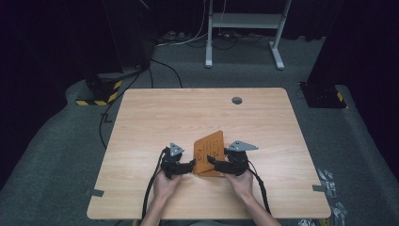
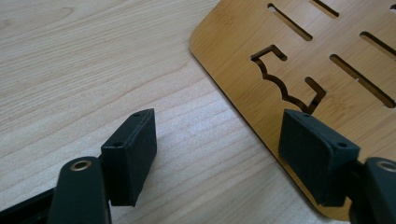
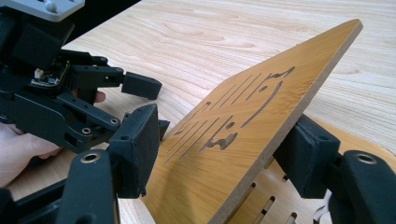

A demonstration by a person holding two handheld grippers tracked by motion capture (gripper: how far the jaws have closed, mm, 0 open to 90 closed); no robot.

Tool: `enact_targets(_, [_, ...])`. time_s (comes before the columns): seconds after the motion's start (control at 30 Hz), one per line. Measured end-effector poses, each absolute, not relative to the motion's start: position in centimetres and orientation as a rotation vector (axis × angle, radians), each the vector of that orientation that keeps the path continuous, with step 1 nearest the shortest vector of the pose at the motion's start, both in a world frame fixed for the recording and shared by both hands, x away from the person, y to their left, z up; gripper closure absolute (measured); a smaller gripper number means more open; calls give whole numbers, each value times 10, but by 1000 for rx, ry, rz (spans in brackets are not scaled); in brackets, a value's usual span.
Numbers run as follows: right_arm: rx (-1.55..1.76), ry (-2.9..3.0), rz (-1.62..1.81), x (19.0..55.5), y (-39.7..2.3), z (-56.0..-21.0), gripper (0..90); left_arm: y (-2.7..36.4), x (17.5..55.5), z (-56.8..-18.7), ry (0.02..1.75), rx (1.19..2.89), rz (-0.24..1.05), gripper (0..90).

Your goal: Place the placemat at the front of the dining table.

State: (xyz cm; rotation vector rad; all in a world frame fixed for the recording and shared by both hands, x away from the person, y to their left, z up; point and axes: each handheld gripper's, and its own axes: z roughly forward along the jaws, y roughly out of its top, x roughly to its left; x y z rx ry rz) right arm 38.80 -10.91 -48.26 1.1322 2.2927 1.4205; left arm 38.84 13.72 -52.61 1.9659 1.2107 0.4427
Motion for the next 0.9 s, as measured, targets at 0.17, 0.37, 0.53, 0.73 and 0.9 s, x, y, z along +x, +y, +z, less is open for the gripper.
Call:
enact_targets(0.17, [1126,2284,1460,386,-108,-479,364,137,389,-526,1205,1964,447,280])
enact_targets(0.37, [1104,2345,1463,384,-97,-479,389,129,387,-527,1185,2014,507,286])
enact_targets(0.53, [1091,2376,1417,385,-85,-486,414,128,387,-527,1166,2033,520,295])
enact_targets(0.73, [1100,2364,1371,389,-82,-491,488,129,387,-526,1176,2028,521,311])
enact_targets(0.9, [1124,2360,1360,391,-85,-493,522,130,387,-527,1181,2021,521,316])
